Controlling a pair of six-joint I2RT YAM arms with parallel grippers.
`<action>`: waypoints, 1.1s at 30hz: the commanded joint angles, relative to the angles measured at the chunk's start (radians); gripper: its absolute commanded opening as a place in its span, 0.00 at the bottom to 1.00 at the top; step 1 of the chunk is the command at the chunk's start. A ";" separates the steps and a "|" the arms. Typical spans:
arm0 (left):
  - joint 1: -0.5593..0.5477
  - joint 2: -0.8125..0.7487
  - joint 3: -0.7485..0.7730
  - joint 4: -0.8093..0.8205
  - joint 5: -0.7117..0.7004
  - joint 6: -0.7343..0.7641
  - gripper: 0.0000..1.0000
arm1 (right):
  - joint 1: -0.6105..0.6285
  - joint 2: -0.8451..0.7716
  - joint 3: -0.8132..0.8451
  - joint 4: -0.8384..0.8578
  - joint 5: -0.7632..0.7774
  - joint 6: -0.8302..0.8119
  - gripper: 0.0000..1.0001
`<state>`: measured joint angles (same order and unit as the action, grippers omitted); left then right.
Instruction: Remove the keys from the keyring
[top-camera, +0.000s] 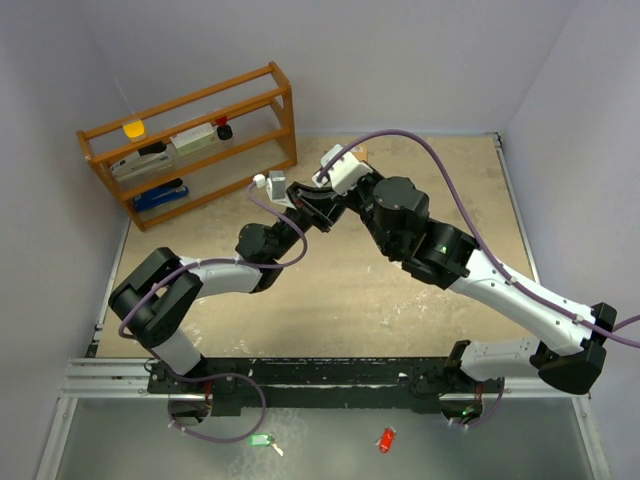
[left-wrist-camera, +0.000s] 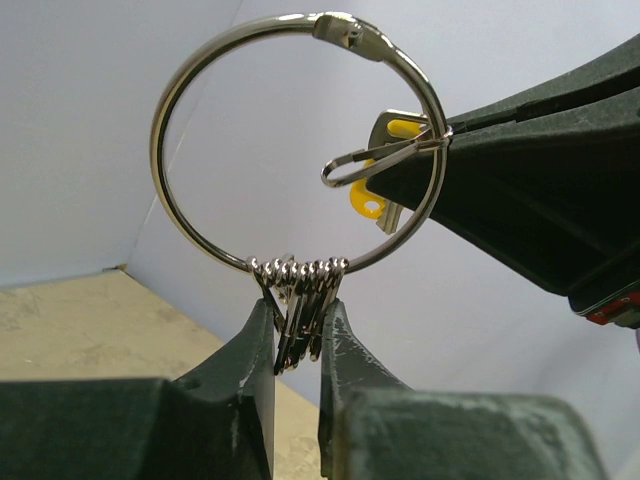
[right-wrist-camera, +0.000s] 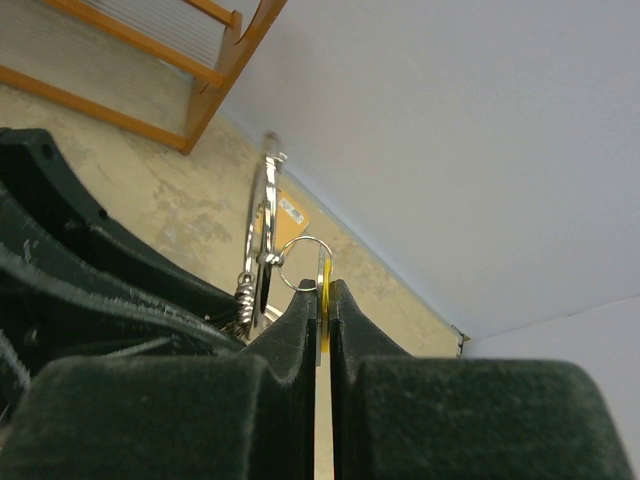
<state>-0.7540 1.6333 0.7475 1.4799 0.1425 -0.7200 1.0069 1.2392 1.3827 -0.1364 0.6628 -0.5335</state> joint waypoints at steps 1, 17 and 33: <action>-0.004 -0.057 -0.009 0.053 -0.023 0.047 0.00 | 0.002 -0.022 0.012 0.039 0.003 0.000 0.00; -0.003 -0.117 -0.173 0.019 -0.110 0.112 0.00 | 0.003 -0.014 0.060 0.111 0.067 -0.116 0.00; 0.019 -0.221 -0.367 -0.053 -0.401 0.151 0.00 | 0.003 -0.059 0.195 0.233 0.096 -0.285 0.00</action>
<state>-0.7692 1.4178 0.4625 1.5169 -0.0513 -0.5976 1.0279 1.2655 1.4326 -0.1360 0.6498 -0.7467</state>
